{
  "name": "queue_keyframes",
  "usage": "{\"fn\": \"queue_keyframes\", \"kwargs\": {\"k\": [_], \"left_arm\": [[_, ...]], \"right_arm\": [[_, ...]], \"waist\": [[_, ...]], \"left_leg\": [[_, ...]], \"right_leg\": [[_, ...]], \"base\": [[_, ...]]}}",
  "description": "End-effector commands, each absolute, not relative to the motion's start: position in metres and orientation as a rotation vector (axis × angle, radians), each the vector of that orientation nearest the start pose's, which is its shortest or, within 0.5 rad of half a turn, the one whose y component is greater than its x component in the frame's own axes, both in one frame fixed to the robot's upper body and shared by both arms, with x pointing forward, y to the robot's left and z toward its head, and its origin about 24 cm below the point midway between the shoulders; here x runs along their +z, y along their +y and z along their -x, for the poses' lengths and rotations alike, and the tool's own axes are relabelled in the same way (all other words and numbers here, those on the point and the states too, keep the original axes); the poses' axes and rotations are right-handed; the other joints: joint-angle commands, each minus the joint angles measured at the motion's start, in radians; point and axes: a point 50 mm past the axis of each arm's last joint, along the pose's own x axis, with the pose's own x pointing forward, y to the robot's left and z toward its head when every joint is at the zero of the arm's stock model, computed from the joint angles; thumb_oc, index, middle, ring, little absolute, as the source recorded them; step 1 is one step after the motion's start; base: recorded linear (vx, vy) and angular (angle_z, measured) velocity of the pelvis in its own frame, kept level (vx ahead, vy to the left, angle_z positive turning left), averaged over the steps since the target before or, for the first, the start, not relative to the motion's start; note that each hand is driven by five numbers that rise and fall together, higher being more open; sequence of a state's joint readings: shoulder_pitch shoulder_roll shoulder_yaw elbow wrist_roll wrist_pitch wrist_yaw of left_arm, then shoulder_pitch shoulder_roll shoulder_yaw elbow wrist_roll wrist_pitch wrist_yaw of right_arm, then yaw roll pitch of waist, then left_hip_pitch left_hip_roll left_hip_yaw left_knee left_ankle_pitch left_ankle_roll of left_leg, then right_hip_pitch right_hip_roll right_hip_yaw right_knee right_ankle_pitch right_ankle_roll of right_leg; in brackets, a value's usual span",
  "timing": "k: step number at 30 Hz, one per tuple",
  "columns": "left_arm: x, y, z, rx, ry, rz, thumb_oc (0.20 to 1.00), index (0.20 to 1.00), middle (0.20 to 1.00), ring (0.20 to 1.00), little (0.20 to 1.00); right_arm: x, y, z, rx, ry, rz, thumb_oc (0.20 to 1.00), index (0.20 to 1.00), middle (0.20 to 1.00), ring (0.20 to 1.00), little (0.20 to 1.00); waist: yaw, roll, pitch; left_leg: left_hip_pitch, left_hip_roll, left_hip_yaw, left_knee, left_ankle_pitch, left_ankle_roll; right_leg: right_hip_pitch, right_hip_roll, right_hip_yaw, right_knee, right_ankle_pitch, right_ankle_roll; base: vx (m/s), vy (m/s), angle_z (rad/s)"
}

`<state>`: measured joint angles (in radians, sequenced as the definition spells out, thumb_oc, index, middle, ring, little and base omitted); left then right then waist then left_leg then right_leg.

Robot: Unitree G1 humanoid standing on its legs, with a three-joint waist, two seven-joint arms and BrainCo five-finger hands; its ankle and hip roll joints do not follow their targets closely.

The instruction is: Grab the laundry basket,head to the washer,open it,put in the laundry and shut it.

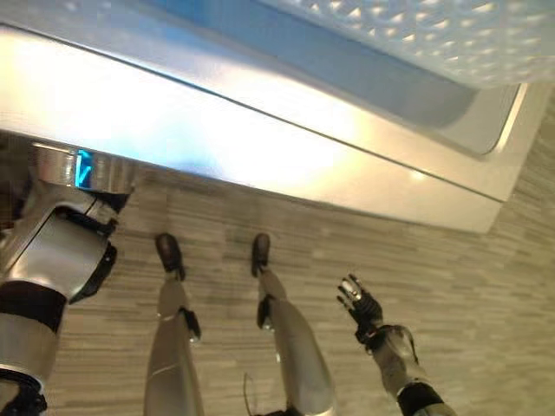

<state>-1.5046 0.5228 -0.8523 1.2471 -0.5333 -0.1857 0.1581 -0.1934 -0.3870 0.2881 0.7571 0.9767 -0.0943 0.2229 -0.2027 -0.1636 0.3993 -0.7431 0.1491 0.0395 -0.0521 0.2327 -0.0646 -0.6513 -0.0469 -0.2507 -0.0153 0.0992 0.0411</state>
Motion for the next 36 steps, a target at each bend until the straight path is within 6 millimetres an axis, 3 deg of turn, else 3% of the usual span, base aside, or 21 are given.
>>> {"fn": "queue_keyframes", "kwargs": {"k": [1,3,4,8,9,11,13,14,15,16,18,19,20,21,22,24,25,26,31,32,36], "left_arm": [[0.377,0.147,-0.414,0.198,-0.475,-1.145,1.000,1.000,1.000,1.000,1.000],[0.309,0.197,-0.427,0.207,-0.071,-1.731,1.000,1.000,1.000,1.000,1.000],[0.300,0.196,-0.428,0.180,-0.051,-1.802,1.000,1.000,1.000,1.000,1.000],[0.283,0.179,-0.432,0.113,-0.099,-1.863,1.000,1.000,1.000,1.000,1.000],[0.267,0.166,-0.433,0.062,-0.137,-1.820,1.000,1.000,1.000,1.000,1.000],[0.267,0.166,-0.433,0.062,-0.137,-1.820,1.000,1.000,1.000,1.000,1.000],[0.268,0.134,-0.433,0.036,-0.252,-1.623,1.000,1.000,1.000,1.000,1.000],[0.268,0.134,-0.433,0.035,-0.252,-1.622,1.000,1.000,1.000,1.000,1.000],[0.271,0.114,-0.431,0.025,-0.332,-1.445,1.000,1.000,1.000,1.000,1.000],[0.271,0.114,-0.431,0.025,-0.332,-1.445,1.000,1.000,1.000,1.000,1.000],[0.256,0.088,-0.425,0.023,-0.424,-1.060,1.000,1.000,1.000,1.000,1.000],[0.256,0.088,-0.425,0.023,-0.423,-1.060,1.000,1.000,1.000,1.000,1.000],[0.238,0.084,-0.422,0.001,-0.418,-0.956,1.000,1.000,1.000,1.000,1.000],[0.180,0.078,-0.408,-0.082,-0.347,-0.828,1.000,1.000,1.000,1.000,1.000],[0.180,0.078,-0.408,-0.082,-0.345,-0.828,1.000,1.000,1.000,1.000,1.000],[0.073,0.093,-0.354,-0.232,-0.138,-0.668,1.000,1.000,1.000,1.000,1.000],[0.057,0.096,-0.342,-0.252,-0.101,-0.656,1.000,1.000,1.000,1.000,1.000],[0.024,0.107,-0.318,-0.284,-0.003,-0.646,1.000,1.000,1.000,1.000,1.000],[-0.012,0.114,-0.277,-0.358,0.099,-0.639,1.000,1.000,1.000,1.000,1.000],[-0.012,0.115,-0.277,-0.357,0.099,-0.640,1.000,1.000,1.000,1.000,1.000],[-0.024,0.136,-0.251,-0.328,0.176,-0.521,1.000,1.000,1.000,1.000,1.000]], "right_arm": [[-0.079,-0.240,-0.214,-0.026,0.577,-0.406,1.000,1.000,1.000,1.000,1.000],[-0.087,-0.240,-0.206,0.004,0.652,-0.353,1.000,1.000,1.000,1.000,1.000],[-0.089,-0.242,-0.203,0.000,0.665,-0.340,1.000,1.000,1.000,1.000,1.000],[-0.083,-0.256,-0.206,-0.028,0.642,-0.306,1.000,1.000,1.000,1.000,1.000],[-0.081,-0.260,-0.205,-0.045,0.627,-0.308,1.000,1.000,1.000,1.000,1.000],[-0.081,-0.261,-0.204,-0.045,0.627,-0.308,1.000,1.000,1.000,1.000,1.000],[-0.081,-0.258,-0.206,-0.049,0.613,-0.314,1.000,1.000,1.000,1.000,1.000],[-0.081,-0.258,-0.206,-0.050,0.613,-0.313,1.000,1.000,1.000,1.000,1.000],[-0.083,-0.252,-0.205,-0.040,0.612,-0.322,1.000,1.000,1.000,1.000,1.000],[-0.083,-0.252,-0.205,-0.040,0.612,-0.322,1.000,1.000,1.000,1.000,1.000],[-0.082,-0.230,-0.218,-0.001,0.570,-0.353,1.000,1.000,1.000,1.000,1.000],[-0.082,-0.230,-0.218,-0.001,0.570,-0.353,1.000,1.000,1.000,1.000,1.000],[-0.079,-0.224,-0.225,-0.002,0.543,-0.365,1.000,1.000,1.000,1.000,1.000],[-0.072,-0.209,-0.240,0.003,0.491,-0.389,1.000,1.000,1.000,1.000,1.000],[-0.072,-0.208,-0.239,0.004,0.493,-0.389,1.000,1.000,1.000,1.000,1.000],[-0.060,-0.192,-0.258,-0.002,0.439,-0.358,1.000,1.000,1.000,1.000,1.000],[-0.060,-0.189,-0.259,-0.003,0.442,-0.344,1.000,1.000,1.000,1.000,1.000],[-0.060,-0.188,-0.265,-0.011,0.459,-0.279,1.000,1.000,1.000,1.000,1.000],[-0.053,-0.201,-0.289,-0.102,0.494,-0.155,1.000,1.000,1.000,1.000,1.000],[-0.053,-0.200,-0.289,-0.101,0.493,-0.156,1.000,1.000,1.000,1.000,1.000],[-0.047,-0.211,-0.304,-0.092,0.570,0.221,1.000,1.000,1.000,1.000,1.000]], "waist": [[-0.034,-0.004,-0.114],[-0.046,-0.013,-0.128],[-0.044,-0.013,-0.130],[-0.033,-0.006,-0.124],[-0.026,-0.003,-0.112],[-0.026,-0.003,-0.112],[-0.021,-0.007,-0.102],[-0.021,-0.006,-0.102],[-0.015,-0.008,-0.097],[-0.015,-0.007,-0.097],[0.004,-0.009,-0.086],[0.003,-0.009,-0.085],[0.016,-0.005,-0.079],[0.046,0.007,-0.064],[0.046,0.006,-0.065],[0.130,0.039,-0.047],[0.145,0.045,-0.045],[0.193,0.060,-0.037],[0.300,0.104,-0.013],[0.298,0.104,-0.012],[0.387,0.149,0.001]], "left_leg": [[0.038,0.017,-0.012,-0.021,-0.088,-0.037],[0.055,0.026,-0.006,-0.024,-0.099,-0.036],[0.059,0.029,-0.004,-0.025,-0.101,-0.037],[0.074,0.028,-0.009,-0.027,-0.105,-0.036],[0.080,0.027,-0.009,-0.031,-0.104,-0.037],[0.080,0.027,-0.009,-0.031,-0.104,-0.037],[0.088,0.026,-0.010,-0.033,-0.100,-0.040],[0.089,0.026,-0.010,-0.033,-0.100,-0.040],[0.093,0.024,-0.011,-0.033,-0.097,-0.042],[0.093,0.024,-0.011,-0.033,-0.097,-0.042],[0.107,0.019,-0.016,-0.031,-0.092,-0.045],[0.107,0.019,-0.017,-0.031,-0.092,-0.045],[0.110,0.016,-0.020,-0.030,-0.092,-0.045],[0.123,0.013,-0.022,-0.028,-0.093,-0.043],[0.124,0.013,-0.021,-0.028,-0.093,-0.044],[0.150,0.004,-0.025,-0.025,-0.097,-0.036],[0.155,0.002,-0.029,-0.024,-0.098,-0.035],[0.162,-0.003,-0.041,-0.022,-0.096,-0.033],[0.146,-0.027,-0.100,-0.016,-0.081,-0.033],[0.145,-0.027,-0.102,-0.015,-0.081,-0.034],[0.115,-0.053,-0.160,-0.020,-0.066,-0.041]], "right_leg": [[0.081,0.008,0.050,0.069,-0.133,0.091],[0.094,0.013,0.063,0.061,-0.129,0.091],[0.098,0.013,0.065,0.058,-0.130,0.090],[0.110,0.010,0.067,0.058,-0.133,0.089],[0.116,0.008,0.063,0.057,-0.138,0.087],[0.116,0.008,0.063,0.057,-0.138,0.087],[0.121,0.008,0.058,0.057,-0.139,0.086],[0.122,0.008,0.058,0.057,-0.139,0.086],[0.128,0.008,0.054,0.056,-0.138,0.085],[0.129,0.008,0.054,0.056,-0.139,0.085],[0.149,0.006,0.042,0.053,-0.138,0.084],[0.150,0.007,0.041,0.053,-0.138,0.084],[0.157,0.005,0.037,0.052,-0.139,0.084],[0.170,0.002,0.030,0.052,-0.143,0.082],[0.171,0.002,0.030,0.052,-0.143,0.082],[0.208,-0.013,0.011,0.058,-0.156,0.078],[0.214,-0.014,0.007,0.062,-0.163,0.077],[0.222,-0.019,-0.008,0.077,-0.175,0.072],[0.229,-0.028,-0.075,0.125,-0.223,0.057],[0.229,-0.028,-0.077,0.126,-0.224,0.057],[0.230,-0.023,-0.133,0.158,-0.266,0.042]], "base": [[0.00,0.034,0.00],[0.01,0.065,0.02],[0.02,0.041,-0.04],[0.00,0.026,-0.10],[0.00,0.000,0.00],[0.00,0.000,0.00],[0.00,0.000,0.00],[0.00,0.000,0.00],[0.00,0.000,0.00],[-0.02,-0.043,0.03],[-0.01,-0.038,0.02],[0.00,0.000,0.00],[-0.02,0.013,0.03],[-0.02,0.013,0.04],[-0.02,0.041,0.04],[-0.01,0.043,0.17],[-0.01,0.008,0.35],[0.00,-0.031,0.38],[-0.01,-0.079,0.40],[0.00,-0.035,0.49],[0.00,-0.028,0.46]]}}
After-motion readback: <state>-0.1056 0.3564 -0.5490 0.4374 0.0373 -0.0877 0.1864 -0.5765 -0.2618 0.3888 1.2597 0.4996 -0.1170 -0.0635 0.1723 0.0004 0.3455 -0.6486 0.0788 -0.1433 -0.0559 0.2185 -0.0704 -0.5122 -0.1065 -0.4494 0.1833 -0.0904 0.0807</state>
